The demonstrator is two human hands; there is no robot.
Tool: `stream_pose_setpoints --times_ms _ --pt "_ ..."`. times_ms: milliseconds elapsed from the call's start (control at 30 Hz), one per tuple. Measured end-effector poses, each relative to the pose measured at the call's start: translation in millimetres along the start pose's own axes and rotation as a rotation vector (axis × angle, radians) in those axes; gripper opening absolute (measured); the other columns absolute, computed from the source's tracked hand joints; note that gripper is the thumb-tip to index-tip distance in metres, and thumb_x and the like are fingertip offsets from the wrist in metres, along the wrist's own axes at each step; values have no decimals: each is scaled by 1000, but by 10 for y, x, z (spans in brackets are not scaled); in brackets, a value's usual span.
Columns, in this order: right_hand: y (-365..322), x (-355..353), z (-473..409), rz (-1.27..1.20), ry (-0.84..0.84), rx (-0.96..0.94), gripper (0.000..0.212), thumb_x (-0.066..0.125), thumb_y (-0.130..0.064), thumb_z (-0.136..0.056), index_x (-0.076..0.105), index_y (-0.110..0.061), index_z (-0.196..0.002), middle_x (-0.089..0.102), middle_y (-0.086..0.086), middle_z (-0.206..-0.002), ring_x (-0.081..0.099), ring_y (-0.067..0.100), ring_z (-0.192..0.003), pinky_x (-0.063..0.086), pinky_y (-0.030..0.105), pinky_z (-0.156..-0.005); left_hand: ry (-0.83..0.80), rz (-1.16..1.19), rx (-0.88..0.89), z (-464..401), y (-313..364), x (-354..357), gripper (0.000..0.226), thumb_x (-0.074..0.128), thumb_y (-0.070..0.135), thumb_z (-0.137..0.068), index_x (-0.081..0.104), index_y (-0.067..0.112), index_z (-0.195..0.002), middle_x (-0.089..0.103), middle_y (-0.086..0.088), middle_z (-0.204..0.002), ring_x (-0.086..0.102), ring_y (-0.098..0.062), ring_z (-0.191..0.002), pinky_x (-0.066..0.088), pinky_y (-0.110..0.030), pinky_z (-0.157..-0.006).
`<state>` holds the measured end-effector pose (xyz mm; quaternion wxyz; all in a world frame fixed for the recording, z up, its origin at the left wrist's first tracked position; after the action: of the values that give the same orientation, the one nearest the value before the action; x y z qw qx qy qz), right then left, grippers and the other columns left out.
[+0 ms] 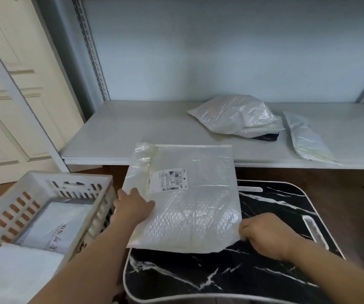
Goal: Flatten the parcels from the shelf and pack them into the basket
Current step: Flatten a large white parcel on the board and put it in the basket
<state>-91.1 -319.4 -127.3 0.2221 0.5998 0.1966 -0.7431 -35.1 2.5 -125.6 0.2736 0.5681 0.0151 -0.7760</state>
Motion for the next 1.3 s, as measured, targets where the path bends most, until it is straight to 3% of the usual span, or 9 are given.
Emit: stream_pose_setpoints --times_ms 133,267,433,600,767,900,1000,1100,1300 --pt "114 -7 220 -166 -255 267 26 46 -17 -85 71 -10 -84 71 3 -91 63 20 -87 49 31 -79 -44 -39 25 147 60 205 71 53 50 -90 27 15 -146 16 -16 -152 27 -37 -136 34 -47 -105" --pt "294 226 186 -252 -141 514 29 46 -21 -94 66 -19 -115 64 1 -113 59 16 -101 48 26 -87 -116 -50 41 167 30 395 78 58 51 -87 27 14 -147 18 -16 -154 24 -37 -140 35 -47 -107" --pt "151 553 -7 -597 -124 708 77 56 -42 -94 11 -24 -155 21 12 -157 35 28 -138 33 33 -108 -211 -33 -15 132 -51 576 87 65 49 -84 19 16 -150 8 -18 -156 28 -41 -138 35 -45 -110" --pt "-42 789 -262 -575 -148 762 90 56 -58 -88 3 -25 -153 -7 12 -160 10 41 -145 26 49 -113 -261 -26 11 53 -89 820 86 62 47 -87 15 15 -151 8 -19 -156 34 -38 -136 37 -41 -107" --pt "-106 820 -495 -312 29 702 78 20 -70 -91 -3 -29 -154 -16 7 -161 -14 31 -148 6 54 -119 -15 -142 73 -50 -18 927 64 46 49 -93 27 15 -143 21 -15 -152 29 -35 -138 33 -47 -109" --pt "-154 947 -681 -196 112 560 95 -28 -79 -69 -14 -33 -151 -26 1 -158 -31 29 -142 -14 51 -117 114 -255 275 -156 8 1087 80 9 65 -90 3 16 -154 -2 -14 -161 -3 -31 -149 4 -46 -121" --pt "-221 1094 -817 -203 127 495 85 5 -83 -85 4 -34 -153 0 2 -163 -13 35 -147 -1 59 -112 138 -231 369 -200 39 1212 95 -12 82 -71 -8 33 -152 -15 -9 -161 -17 -33 -146 -9 -54 -116" --pt "-294 1202 -919 -146 85 452 86 23 -83 -85 19 -31 -153 16 6 -161 6 41 -147 12 72 -104 143 -244 466 -182 129 1375 88 2 91 -72 -19 46 -145 -32 2 -154 -32 -31 -141 -17 -68 -105" --pt "-301 1250 -949 -96 127 455 86 24 -86 -82 19 -37 -153 12 8 -162 7 44 -146 21 81 -96 148 -287 478 -183 177 1553 90 20 90 -77 22 38 -151 13 -9 -161 10 -42 -146 17 -82 -95"
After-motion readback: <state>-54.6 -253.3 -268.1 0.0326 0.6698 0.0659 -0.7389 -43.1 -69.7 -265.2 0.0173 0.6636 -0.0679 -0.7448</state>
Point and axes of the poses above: each hand's wrist, its own z-axis away from the middle knuckle, its own x-axis out of the palm, y = z × x, the point moved 2 cm from there along -z, towards the middle knuckle
